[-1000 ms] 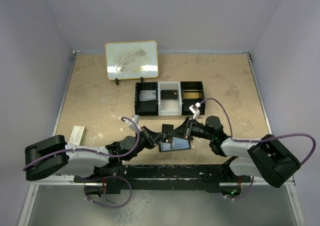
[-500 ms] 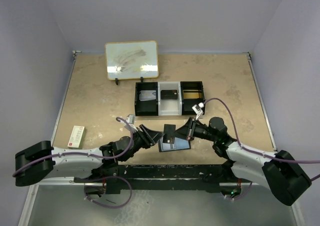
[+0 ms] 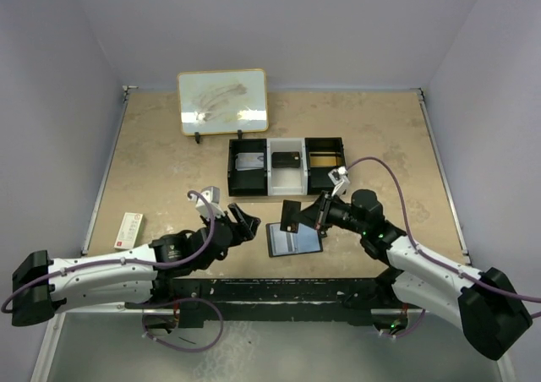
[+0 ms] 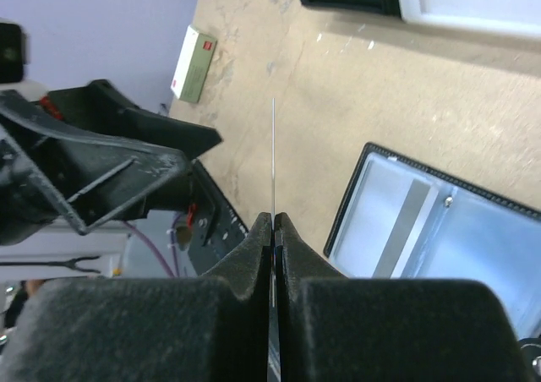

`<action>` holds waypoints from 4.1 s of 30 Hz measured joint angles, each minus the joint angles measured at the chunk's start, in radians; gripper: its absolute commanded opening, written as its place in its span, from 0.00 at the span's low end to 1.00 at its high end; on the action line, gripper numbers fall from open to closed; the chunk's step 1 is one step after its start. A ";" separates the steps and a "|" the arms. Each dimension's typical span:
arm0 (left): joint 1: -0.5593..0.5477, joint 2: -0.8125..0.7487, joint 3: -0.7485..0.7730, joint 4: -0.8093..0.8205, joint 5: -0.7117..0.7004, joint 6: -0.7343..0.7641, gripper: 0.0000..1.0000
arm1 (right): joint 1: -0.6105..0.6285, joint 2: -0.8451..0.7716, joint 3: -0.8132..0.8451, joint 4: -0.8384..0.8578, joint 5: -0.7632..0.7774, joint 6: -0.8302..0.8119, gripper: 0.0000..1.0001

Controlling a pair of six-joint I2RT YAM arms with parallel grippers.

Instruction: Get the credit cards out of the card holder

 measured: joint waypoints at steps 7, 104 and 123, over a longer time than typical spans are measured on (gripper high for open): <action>0.035 0.076 0.258 -0.381 -0.115 0.051 0.66 | 0.000 0.001 0.138 -0.138 0.128 -0.212 0.00; 0.932 -0.155 0.339 -0.495 0.377 0.577 0.76 | 0.080 1.025 0.983 -0.386 0.691 -1.773 0.19; 0.932 -0.134 0.339 -0.495 0.386 0.576 0.76 | 0.080 1.025 0.983 -0.401 0.661 -1.757 0.30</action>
